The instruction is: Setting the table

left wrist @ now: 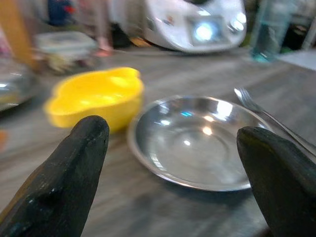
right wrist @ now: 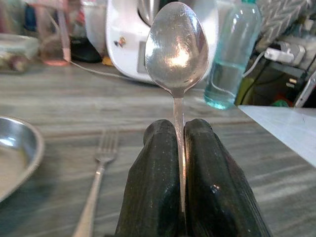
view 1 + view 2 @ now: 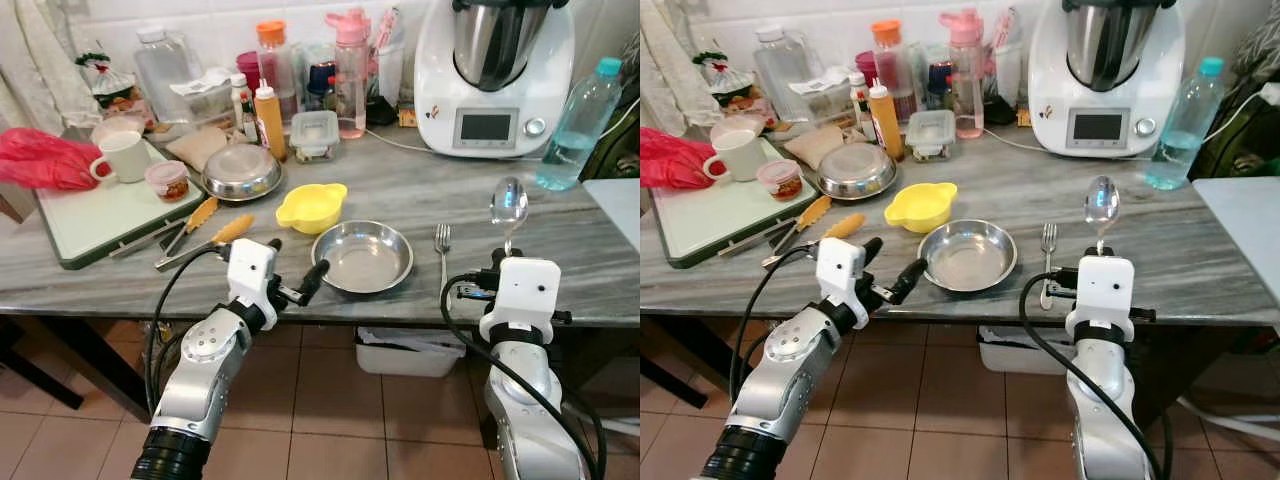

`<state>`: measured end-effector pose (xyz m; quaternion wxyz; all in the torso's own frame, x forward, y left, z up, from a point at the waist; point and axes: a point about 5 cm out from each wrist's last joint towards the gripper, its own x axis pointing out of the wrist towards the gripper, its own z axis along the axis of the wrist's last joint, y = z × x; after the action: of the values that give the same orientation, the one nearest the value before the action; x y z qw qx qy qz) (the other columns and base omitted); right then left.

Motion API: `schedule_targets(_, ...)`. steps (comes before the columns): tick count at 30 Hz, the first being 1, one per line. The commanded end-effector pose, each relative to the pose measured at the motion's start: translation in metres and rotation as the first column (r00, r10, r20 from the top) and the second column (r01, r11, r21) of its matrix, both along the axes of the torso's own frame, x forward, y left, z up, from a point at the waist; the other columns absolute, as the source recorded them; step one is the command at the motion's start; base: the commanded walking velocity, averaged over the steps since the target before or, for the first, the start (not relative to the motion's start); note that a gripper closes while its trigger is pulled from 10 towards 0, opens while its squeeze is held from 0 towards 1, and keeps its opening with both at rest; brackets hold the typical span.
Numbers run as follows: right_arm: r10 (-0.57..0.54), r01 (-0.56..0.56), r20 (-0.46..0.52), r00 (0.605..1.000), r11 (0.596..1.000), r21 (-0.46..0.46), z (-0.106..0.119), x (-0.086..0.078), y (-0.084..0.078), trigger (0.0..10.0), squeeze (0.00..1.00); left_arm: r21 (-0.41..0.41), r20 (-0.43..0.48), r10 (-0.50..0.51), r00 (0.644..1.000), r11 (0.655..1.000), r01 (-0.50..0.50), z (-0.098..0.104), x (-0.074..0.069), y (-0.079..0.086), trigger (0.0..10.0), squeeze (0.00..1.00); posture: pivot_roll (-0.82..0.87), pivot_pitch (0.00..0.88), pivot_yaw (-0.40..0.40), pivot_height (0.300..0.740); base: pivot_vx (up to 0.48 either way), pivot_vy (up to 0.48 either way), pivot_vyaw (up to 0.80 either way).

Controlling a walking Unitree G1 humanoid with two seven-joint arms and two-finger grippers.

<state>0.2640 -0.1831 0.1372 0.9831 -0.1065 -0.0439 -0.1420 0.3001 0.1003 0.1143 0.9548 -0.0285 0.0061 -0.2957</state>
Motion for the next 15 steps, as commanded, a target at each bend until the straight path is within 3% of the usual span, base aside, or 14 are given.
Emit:
schedule_targets(1,-0.011,0.011,0.011,1.000,1.000,0.018,0.005,0.002,-0.001,10.0,0.00,0.016,-0.020,-0.060,0.998,0.998,0.060,-0.001,-0.005,-0.001,10.0,0.00,-0.13,0.017,0.086,0.740,0.000,0.000,0.00)
schedule_targets(2,-0.011,0.011,0.011,1.000,1.000,0.018,0.005,0.002,-0.001,10.0,0.00,0.016,-0.020,-0.060,0.998,0.998,0.060,-0.001,-0.005,-0.001,10.0,0.00,-0.13,0.017,0.086,0.740,0.000,0.000,0.00)
schedule_targets(4,-0.028,0.028,-0.018,0.999,0.999,0.029,0.003,0.001,-0.006,10.0,0.00,0.044,-0.046,-0.170,0.984,0.984,0.172,-0.004,-0.014,-0.007,10.0,0.00,-0.13,0.025,0.086,0.740,0.000,0.000,0.00)
schedule_targets(15,-0.047,0.062,-0.146,0.988,0.993,0.096,-0.009,0.005,-0.020,10.0,0.00,0.076,-0.087,-0.308,0.947,0.946,0.315,-0.005,-0.024,-0.008,10.0,0.00,-0.13,0.040,0.084,0.740,0.000,0.000,0.00)
